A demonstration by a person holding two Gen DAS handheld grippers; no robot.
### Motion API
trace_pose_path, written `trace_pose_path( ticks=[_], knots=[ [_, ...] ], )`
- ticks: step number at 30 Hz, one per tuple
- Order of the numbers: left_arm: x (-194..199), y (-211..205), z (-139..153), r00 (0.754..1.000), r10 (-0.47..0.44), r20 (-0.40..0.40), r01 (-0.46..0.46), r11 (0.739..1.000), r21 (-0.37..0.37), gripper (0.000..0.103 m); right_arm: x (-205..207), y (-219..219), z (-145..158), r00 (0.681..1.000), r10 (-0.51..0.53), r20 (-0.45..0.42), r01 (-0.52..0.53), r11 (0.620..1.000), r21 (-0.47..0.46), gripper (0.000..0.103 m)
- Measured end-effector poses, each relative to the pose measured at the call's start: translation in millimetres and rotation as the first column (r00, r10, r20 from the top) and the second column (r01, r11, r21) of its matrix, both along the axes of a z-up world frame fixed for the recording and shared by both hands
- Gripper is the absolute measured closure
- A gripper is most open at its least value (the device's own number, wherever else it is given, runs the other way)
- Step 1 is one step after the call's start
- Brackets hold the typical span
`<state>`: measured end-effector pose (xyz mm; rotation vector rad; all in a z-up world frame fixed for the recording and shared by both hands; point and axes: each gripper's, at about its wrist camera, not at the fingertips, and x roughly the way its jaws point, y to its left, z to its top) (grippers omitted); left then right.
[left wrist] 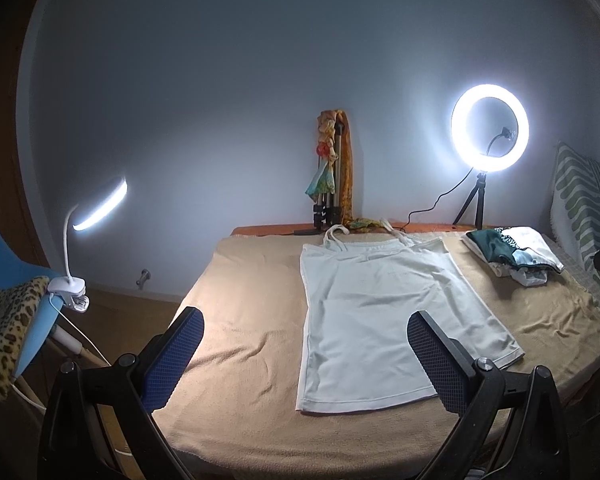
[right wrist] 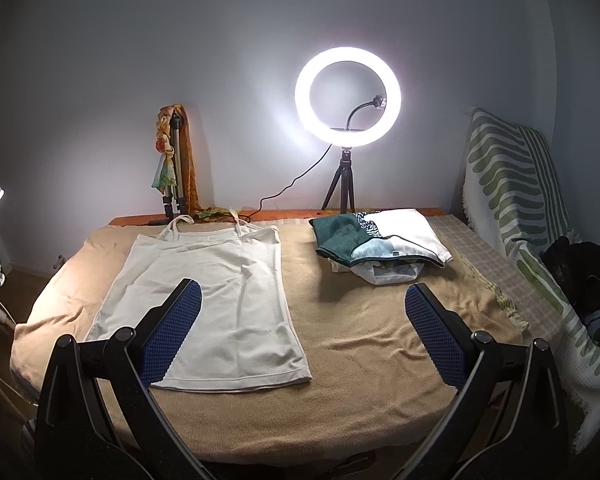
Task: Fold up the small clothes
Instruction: 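Move the left tool to the camisole's side edge and close on it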
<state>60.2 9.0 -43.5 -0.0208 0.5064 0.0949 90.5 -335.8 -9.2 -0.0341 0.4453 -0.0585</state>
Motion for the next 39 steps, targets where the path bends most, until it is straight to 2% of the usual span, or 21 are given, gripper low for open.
trace_pose_path(
  ticks=[5,12,21,24,29,33,39],
  knots=[
    [16,6,-15,0.999,-0.002,-0.042,0.001,1.0,-0.016,0.0,24,9,-6,1.0,0.016,-0.004,-0.016,1.0,-0.015,0.0],
    [37,30,-44,0.993,0.001,-0.12,-0.014,0.994,-0.108,0.002,77,27,-14,0.994,0.102,-0.031,-0.102,0.995,0.019,0.0],
    [69,57,-101,0.962,-0.009,-0.273,-0.058,0.97,-0.238,0.023,165,44,-27,0.962,0.257,-0.091,-0.235,0.952,0.198,0.0],
    [75,55,-117,0.951,-0.017,-0.309,-0.059,0.97,-0.237,0.027,192,62,-32,0.947,0.298,-0.12,-0.269,0.941,0.206,0.009],
    [85,49,-141,0.933,-0.041,-0.357,-0.042,0.974,-0.221,0.032,228,108,-41,0.911,0.38,-0.158,-0.355,0.92,0.165,0.015],
    [93,46,-156,0.921,-0.064,-0.384,-0.025,0.975,-0.222,0.036,252,148,-51,0.872,0.448,-0.197,-0.423,0.893,0.155,0.018],
    [102,49,-168,0.909,-0.112,-0.4,0.009,0.968,-0.25,0.049,295,210,-78,0.807,0.52,-0.281,-0.489,0.854,0.178,0.026]
  ],
)
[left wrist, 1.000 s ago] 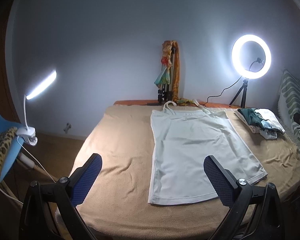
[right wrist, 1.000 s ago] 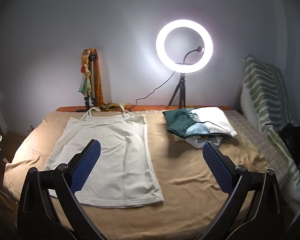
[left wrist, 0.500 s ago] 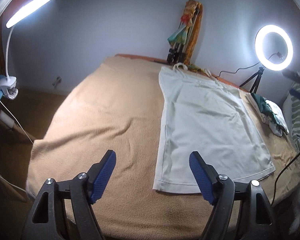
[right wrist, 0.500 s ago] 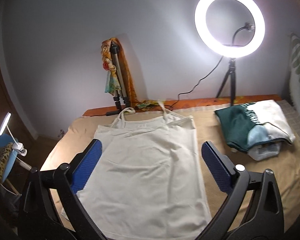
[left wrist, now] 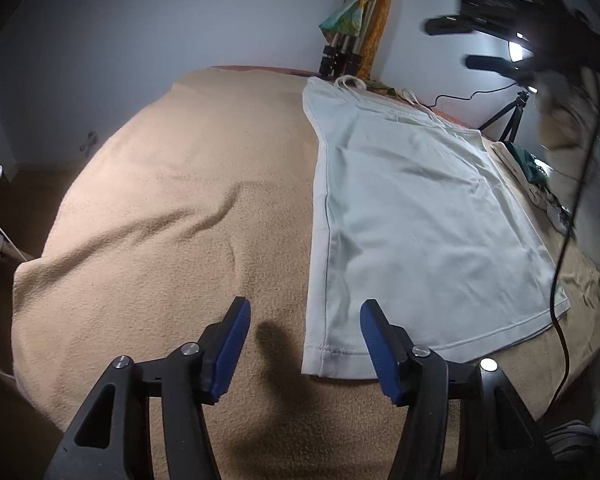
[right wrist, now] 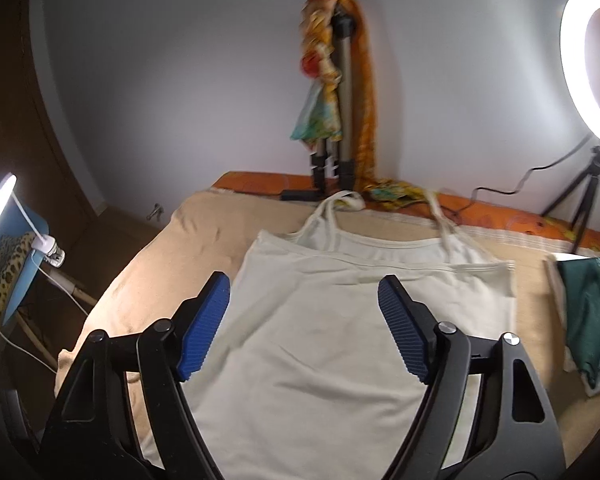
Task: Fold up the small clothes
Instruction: 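Move the left tool to the camisole's side edge and close on it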
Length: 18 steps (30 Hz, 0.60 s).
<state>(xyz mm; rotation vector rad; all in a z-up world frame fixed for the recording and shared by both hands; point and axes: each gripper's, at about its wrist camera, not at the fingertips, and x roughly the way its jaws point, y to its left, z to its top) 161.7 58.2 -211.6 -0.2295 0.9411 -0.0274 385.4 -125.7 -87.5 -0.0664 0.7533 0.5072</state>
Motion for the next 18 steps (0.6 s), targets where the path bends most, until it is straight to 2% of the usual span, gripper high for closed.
trace_pose_path(
  ticks=[2,6,8,13,18],
  knots=[
    [3,-1,-5,1.0,-0.022,-0.016,0.022,1.0,0.001,0.058,15,22,-12,0.999,0.028,-0.026,-0.028,0.999,-0.019,0.029],
    [5,-5,-10,0.998,-0.056,-0.012,0.057,0.998,0.031,0.061,42,63,-39,0.993,0.066,-0.095,-0.07,0.997,-0.045,0.033],
    [5,-7,-10,0.997,-0.077,-0.006,0.077,0.997,0.028,0.069,57,78,-53,0.989,0.065,-0.13,-0.074,0.995,-0.066,0.037],
    [7,-5,-11,0.992,-0.126,0.011,0.126,0.992,-0.014,0.086,88,105,-80,0.982,0.047,-0.181,-0.07,0.99,-0.125,0.04],
    [10,-2,-5,0.987,-0.159,0.032,0.16,0.985,-0.068,0.095,114,121,-100,0.974,0.009,-0.228,-0.05,0.983,-0.176,0.044]
  ],
)
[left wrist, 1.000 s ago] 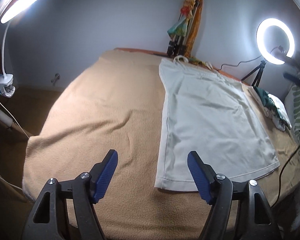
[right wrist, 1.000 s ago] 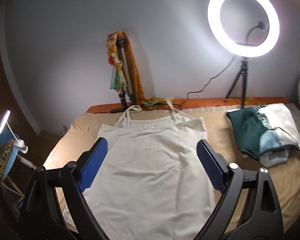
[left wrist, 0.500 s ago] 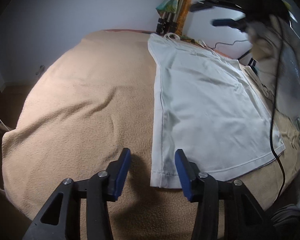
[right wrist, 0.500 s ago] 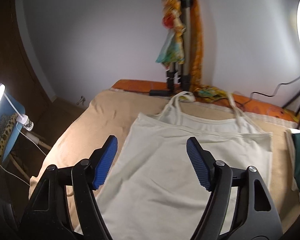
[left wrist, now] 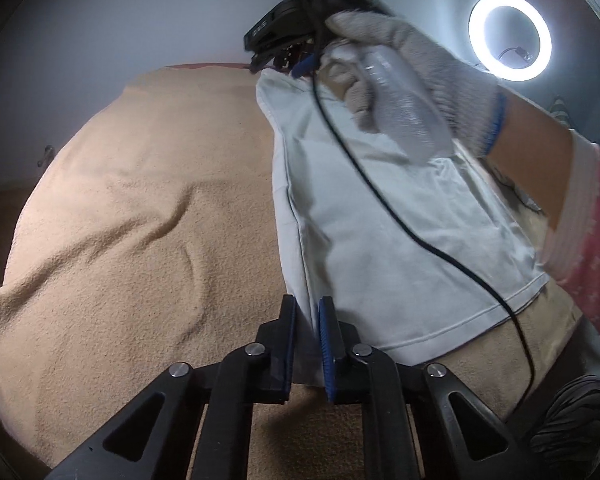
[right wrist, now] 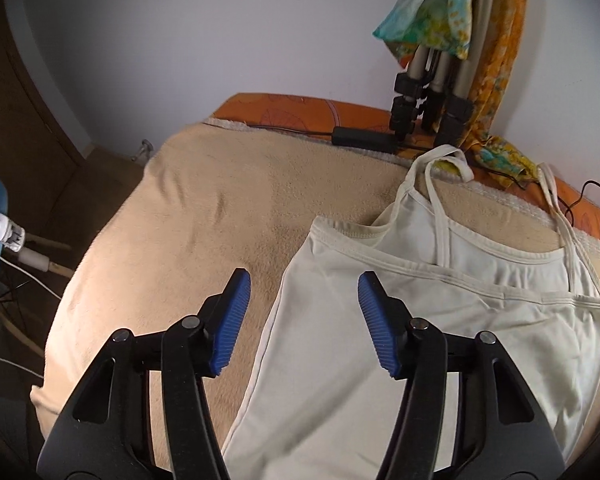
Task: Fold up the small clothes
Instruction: 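Move the left tool to the camisole's side edge and close on it, then lift the camisole side edge with the left tool and fold it inward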
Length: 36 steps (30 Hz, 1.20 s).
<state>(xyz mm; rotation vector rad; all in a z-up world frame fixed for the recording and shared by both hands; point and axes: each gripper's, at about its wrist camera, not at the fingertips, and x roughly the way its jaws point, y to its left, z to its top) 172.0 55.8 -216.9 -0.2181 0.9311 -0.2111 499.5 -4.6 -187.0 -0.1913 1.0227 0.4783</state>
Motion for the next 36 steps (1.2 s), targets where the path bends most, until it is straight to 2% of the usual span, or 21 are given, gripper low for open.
trace_pose_path(
  ticks=[3,7,9,14,16,18,20,24,32,33,36],
  knots=[
    [-1,-1,7,1.0,-0.023,0.018,0.024,1.0,-0.02,0.096,13,5,-8,0.999,-0.023,-0.03,0.023,1.0,-0.007,0.049],
    [1,-3,15,0.998,-0.053,0.031,0.054,0.998,-0.03,0.097,23,10,-12,0.998,-0.034,-0.045,0.034,0.999,0.007,0.051],
    [1,-10,17,0.997,-0.064,0.035,0.066,0.997,-0.032,0.097,25,15,-14,0.998,-0.03,-0.047,0.03,0.999,-0.014,0.056],
    [8,-18,20,0.996,-0.076,0.041,0.077,0.997,-0.021,0.097,22,29,-17,0.999,0.009,-0.034,-0.012,0.997,-0.08,0.06],
    [7,-18,22,0.996,-0.081,0.043,0.082,0.996,-0.02,0.097,22,34,-20,0.999,0.029,-0.029,-0.032,0.993,-0.116,0.07],
    [9,-20,23,0.995,-0.084,0.045,0.085,0.996,-0.016,0.097,24,35,-24,0.999,0.032,-0.034,-0.036,0.99,-0.139,0.087],
    [8,-20,22,0.995,-0.09,0.048,0.091,0.996,-0.015,0.098,26,31,-26,0.999,0.026,-0.042,-0.031,0.992,-0.124,0.094],
    [8,-26,24,0.993,-0.104,0.05,0.105,0.994,-0.015,0.098,27,21,-22,0.999,0.023,-0.041,-0.026,0.997,-0.074,0.099],
    [9,-49,37,0.983,-0.172,0.069,0.173,0.985,-0.004,0.098,24,-28,19,1.0,0.02,0.014,-0.02,0.999,0.048,0.1],
    [10,-55,39,0.98,-0.185,0.072,0.186,0.983,-0.001,0.098,24,-35,24,0.999,0.024,0.03,-0.027,0.996,0.089,0.1],
    [14,-72,41,0.971,-0.227,0.073,0.227,0.974,0.0,0.098,24,-59,36,0.999,0.008,0.051,-0.013,0.994,0.11,0.1]
  ],
)
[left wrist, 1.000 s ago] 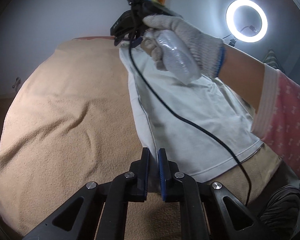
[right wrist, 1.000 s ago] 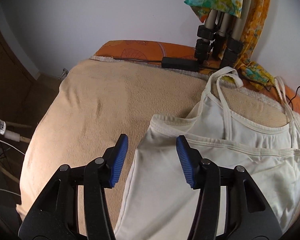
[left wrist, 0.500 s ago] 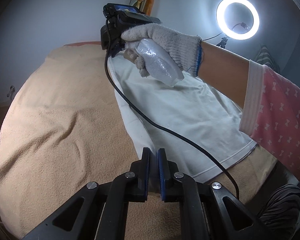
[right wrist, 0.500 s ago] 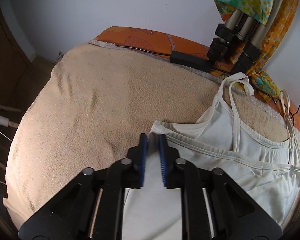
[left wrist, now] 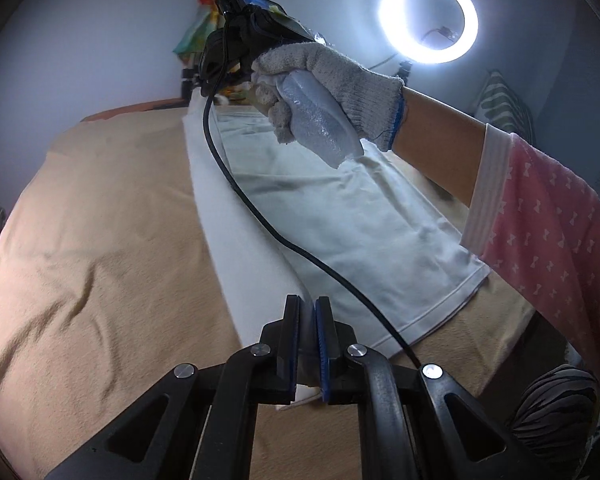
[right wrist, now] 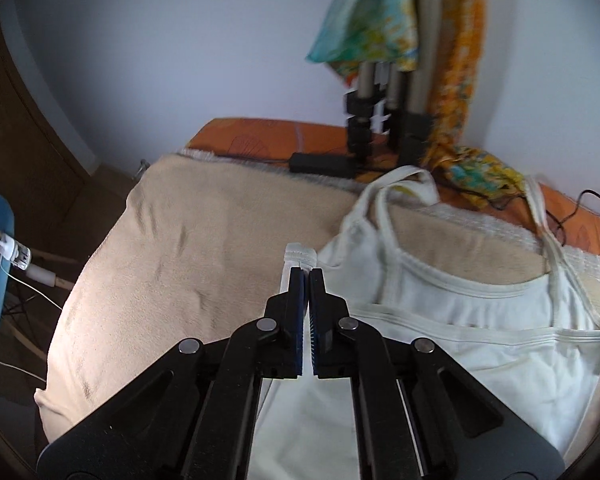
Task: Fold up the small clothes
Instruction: 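Lift the camisole side edge with the left tool and fold it inward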
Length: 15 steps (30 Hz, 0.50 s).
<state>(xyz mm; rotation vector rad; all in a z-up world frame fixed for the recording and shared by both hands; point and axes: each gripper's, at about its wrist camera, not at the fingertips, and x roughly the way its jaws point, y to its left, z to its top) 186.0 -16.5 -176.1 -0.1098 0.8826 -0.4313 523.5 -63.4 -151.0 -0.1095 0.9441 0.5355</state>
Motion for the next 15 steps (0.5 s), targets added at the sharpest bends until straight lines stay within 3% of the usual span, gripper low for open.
trace_pose_path(
  ticks=[7,15],
  knots=[
    [14,-45,-4,0.996,-0.09,-0.007,0.09,0.996,0.018,0.098,0,-61,-7,0.998,-0.065,0.002,0.065,0.998,-0.012,0.1],
    [24,-62,-17,0.993,-0.111,-0.047,0.113,0.993,0.043,0.098,14,-81,-35,0.994,-0.106,-0.008,0.106,0.994,-0.04,0.1]
  ],
)
